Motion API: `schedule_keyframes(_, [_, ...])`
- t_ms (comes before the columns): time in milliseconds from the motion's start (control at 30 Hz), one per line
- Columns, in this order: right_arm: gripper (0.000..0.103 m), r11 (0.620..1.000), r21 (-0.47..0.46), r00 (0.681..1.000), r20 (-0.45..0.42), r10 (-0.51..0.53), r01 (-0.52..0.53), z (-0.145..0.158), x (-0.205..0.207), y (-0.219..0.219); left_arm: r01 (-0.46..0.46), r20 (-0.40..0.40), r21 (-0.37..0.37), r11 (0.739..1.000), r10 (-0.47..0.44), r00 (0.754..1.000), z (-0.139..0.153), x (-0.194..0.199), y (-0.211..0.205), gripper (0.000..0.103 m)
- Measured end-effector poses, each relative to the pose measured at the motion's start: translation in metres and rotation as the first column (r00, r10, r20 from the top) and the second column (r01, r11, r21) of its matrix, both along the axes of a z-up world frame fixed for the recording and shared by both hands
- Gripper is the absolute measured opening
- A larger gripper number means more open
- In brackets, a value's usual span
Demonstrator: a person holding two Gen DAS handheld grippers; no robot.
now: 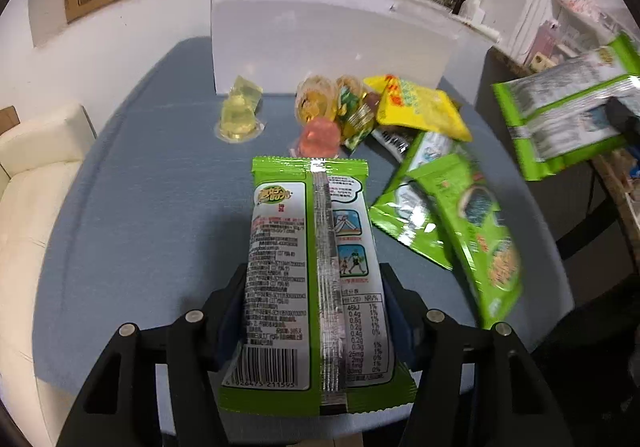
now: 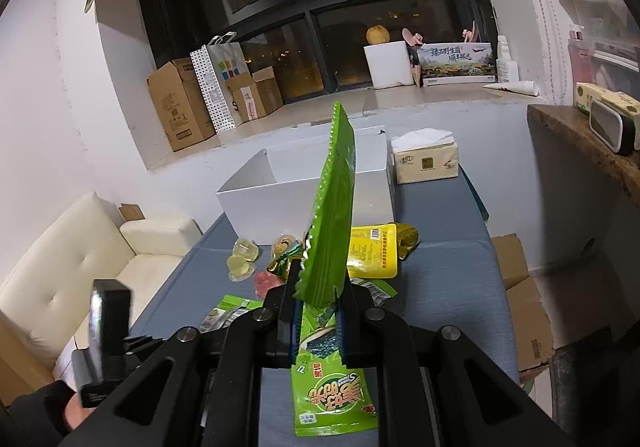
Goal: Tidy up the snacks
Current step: 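Carry both green packets into the white box and open both tools, then grasp another green stick pack with the left tool while the right grasps a seaweed packet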
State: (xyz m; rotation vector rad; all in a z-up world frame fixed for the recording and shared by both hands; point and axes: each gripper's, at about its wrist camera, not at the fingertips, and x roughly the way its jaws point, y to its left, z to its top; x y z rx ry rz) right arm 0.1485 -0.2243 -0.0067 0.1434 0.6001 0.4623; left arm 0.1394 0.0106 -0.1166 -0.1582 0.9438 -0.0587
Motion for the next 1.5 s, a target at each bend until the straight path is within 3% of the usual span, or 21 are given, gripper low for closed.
schedule_keyframes(267, [0.014, 0.999, -0.006, 0.999, 0.024, 0.040, -0.040, 0.006, 0.007, 0.016, -0.008, 0.146, -0.003, 1.000, 0.008, 0.989, 0.057, -0.002, 0.006, 0.066])
schedule_keyframes(367, [0.014, 0.997, 0.060, 0.998, 0.006, 0.057, -0.057, 0.016, 0.027, 0.017, -0.012, 0.213, 0.011, 1.000, 0.009, 0.977, 0.084, 0.019, 0.011, 0.066])
schedule_keyframes(500, [0.014, 0.996, 0.075, 0.998, 0.041, 0.041, -0.044, 0.035, 0.064, 0.023, 0.002, 0.293, 0.029, 1.000, -0.010, 0.956, 0.115, 0.067, 0.017, 0.066])
schedule_keyframes(667, [0.014, 0.992, 0.125, 1.000, 0.015, 0.022, -0.024, 0.053, 0.145, 0.032, -0.006, 0.360, 0.038, 0.999, -0.008, 0.933, 0.142, 0.142, 0.030, 0.066])
schedule_keyframes(800, [0.014, 0.992, 0.124, 0.999, -0.027, 0.022, -0.018, 0.051, 0.210, 0.046, -0.043, 0.346, 0.044, 0.998, 0.025, 0.938, 0.146, 0.207, 0.042, 0.067])
schedule_keyframes(933, [0.015, 0.996, 0.085, 0.995, -0.100, 0.014, -0.006, 0.034, 0.258, 0.060, -0.048, 0.288, 0.035, 0.998, 0.036, 0.957, 0.131, 0.258, 0.050, 0.072])
schedule_keyframes(967, [0.019, 0.998, 0.063, 0.994, -0.107, 0.009, -0.003, 0.029, 0.265, 0.063, -0.056, 0.280, 0.051, 0.997, 0.040, 0.959, 0.126, 0.265, 0.049, 0.073])
schedule_keyframes(1000, [0.047, 0.999, 0.040, 0.992, -0.127, 0.009, -0.004, 0.024, 0.273, 0.066, -0.064, 0.266, 0.067, 0.996, 0.044, 0.963, 0.119, 0.273, 0.048, 0.082])
schedule_keyframes(1033, [0.071, 1.000, 0.015, 0.985, -0.170, -0.005, 0.007, 0.017, 0.281, 0.069, -0.070, 0.251, 0.077, 0.995, 0.049, 0.967, 0.113, 0.275, 0.047, 0.100])
schedule_keyframes(1067, [0.103, 1.000, 0.012, 0.981, -0.192, -0.012, 0.015, 0.013, 0.284, 0.069, -0.086, 0.253, 0.101, 0.991, 0.058, 0.966, 0.107, 0.277, 0.047, 0.103])
schedule_keyframes(1133, [0.103, 1.000, 0.015, 0.984, -0.178, -0.025, 0.028, 0.007, 0.283, 0.065, -0.087, 0.264, 0.118, 0.989, 0.053, 0.963, 0.100, 0.277, 0.047, 0.103])
schedule_keyframes(1267, [0.103, 0.999, -0.027, 0.985, -0.167, -0.032, 0.028, 0.005, 0.274, 0.063, -0.071, 0.222, 0.066, 0.995, 0.055, 0.973, 0.088, 0.275, 0.052, 0.103])
schedule_keyframes(1500, [0.103, 0.999, 0.009, 0.992, -0.114, -0.046, 0.048, 0.029, 0.236, 0.044, -0.107, 0.214, 0.052, 0.993, 0.094, 0.972, 0.100, 0.235, 0.056, 0.103])
